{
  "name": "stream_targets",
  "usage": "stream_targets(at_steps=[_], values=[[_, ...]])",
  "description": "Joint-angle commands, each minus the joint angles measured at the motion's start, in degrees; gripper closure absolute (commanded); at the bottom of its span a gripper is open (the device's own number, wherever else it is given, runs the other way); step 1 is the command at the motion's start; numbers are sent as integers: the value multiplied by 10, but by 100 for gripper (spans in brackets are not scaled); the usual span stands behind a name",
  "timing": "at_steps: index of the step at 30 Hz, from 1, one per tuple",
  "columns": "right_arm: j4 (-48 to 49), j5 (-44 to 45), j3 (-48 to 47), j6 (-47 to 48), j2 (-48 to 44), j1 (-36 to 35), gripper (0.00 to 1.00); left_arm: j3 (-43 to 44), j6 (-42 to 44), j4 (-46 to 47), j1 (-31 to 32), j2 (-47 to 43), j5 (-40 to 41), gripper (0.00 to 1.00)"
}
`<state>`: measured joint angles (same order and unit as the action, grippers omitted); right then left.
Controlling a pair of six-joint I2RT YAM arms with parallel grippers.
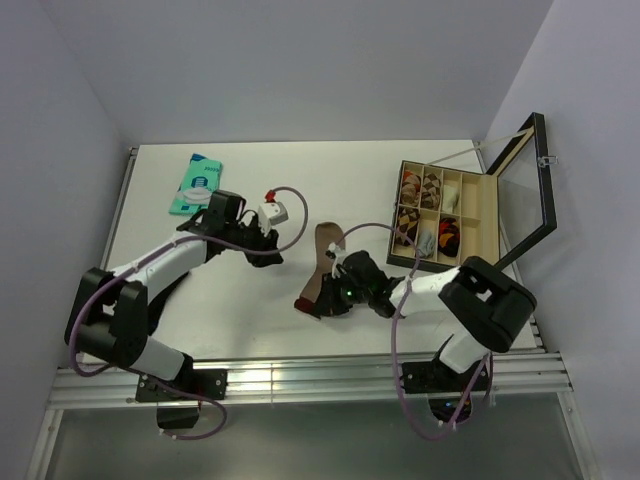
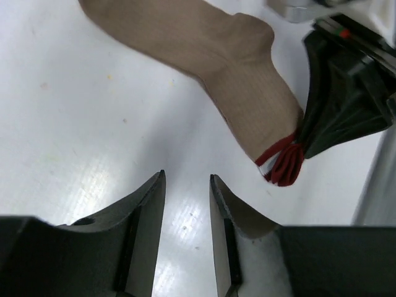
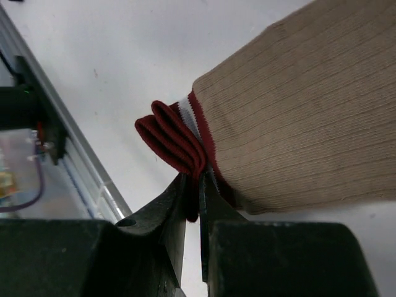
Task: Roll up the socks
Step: Roll the sock at the center of the board.
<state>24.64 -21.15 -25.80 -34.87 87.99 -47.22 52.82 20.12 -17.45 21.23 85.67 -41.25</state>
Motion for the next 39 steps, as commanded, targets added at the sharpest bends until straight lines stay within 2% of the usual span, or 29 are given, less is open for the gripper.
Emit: stream_targets(at_steps=[1,3,6,9,10,20,28,39], values=[[-8,-149,-32,-42,42,47,100,-43,61,72,56,-42,95,59],[-19,-170,-50,-51,61,64,100,-78,88,104,116,-80,158,58],[-26,-205,-63,-70,82,85,100,-145,118,170,180,-122,197,54],[-21,-233,-65,-93,104,113,100,-180,142,204,219,-136,216,53],[-21,-239,-64,-106,108,121,100,-196,159,209,226,-139,219,48],[-48,-261,-69,-144,126,158,100,-294,223,333,334,-152,285,48],[-43,-272,-64,-173,143,171,100,-314,259,420,380,-102,324,48],[-57,-280,-49,-167,128,185,100,-274,273,440,394,-10,336,53]])
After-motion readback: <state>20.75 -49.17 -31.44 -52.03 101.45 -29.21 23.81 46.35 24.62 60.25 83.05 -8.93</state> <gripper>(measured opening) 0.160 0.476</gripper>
